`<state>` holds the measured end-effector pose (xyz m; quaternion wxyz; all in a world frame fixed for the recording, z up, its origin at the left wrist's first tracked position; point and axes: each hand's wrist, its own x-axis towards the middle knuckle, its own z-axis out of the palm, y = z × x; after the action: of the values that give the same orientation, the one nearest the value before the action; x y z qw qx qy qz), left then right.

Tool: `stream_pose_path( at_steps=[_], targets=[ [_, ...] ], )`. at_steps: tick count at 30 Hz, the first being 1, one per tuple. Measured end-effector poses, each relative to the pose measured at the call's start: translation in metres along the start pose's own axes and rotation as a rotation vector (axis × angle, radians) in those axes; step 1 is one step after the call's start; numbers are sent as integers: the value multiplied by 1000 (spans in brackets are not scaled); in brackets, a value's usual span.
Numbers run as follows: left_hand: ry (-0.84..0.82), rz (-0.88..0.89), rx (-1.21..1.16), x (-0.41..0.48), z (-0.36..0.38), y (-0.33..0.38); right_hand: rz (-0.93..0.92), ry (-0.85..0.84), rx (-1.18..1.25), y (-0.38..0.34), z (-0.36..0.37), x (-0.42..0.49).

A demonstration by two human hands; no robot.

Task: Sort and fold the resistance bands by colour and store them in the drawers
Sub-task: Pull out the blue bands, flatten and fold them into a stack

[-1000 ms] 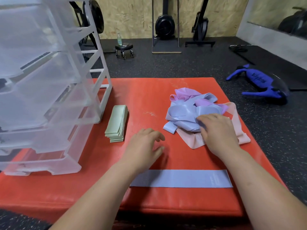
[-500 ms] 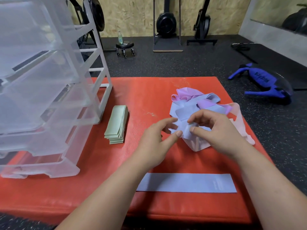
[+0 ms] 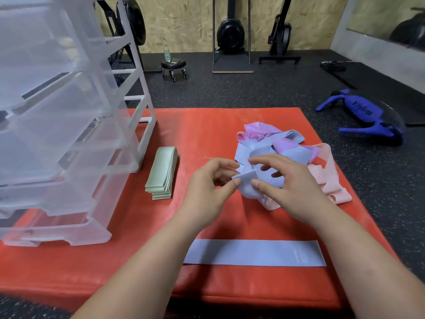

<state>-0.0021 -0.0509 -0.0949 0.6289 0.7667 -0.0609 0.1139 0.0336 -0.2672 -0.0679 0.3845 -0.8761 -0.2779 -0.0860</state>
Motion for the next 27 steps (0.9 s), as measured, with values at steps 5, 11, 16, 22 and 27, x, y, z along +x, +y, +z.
stream_pose_path(
  at_steps=[5,11,16,22,27],
  targets=[
    [120,60,-88,-4,1,8,71,27,95,-14,6,2],
    [61,37,-136,-11,-9,19,88,77,421,-35,9,0],
    [2,92,-15,-22,-18,24,124,-27,457,-45,7,-9],
    [-241,-1,277,-35,-36,9,175,139,560,-53,7,-21],
    [-205,-16,418,-37,-58,-4,297,283,594,-40,-3,-33]
  ],
)
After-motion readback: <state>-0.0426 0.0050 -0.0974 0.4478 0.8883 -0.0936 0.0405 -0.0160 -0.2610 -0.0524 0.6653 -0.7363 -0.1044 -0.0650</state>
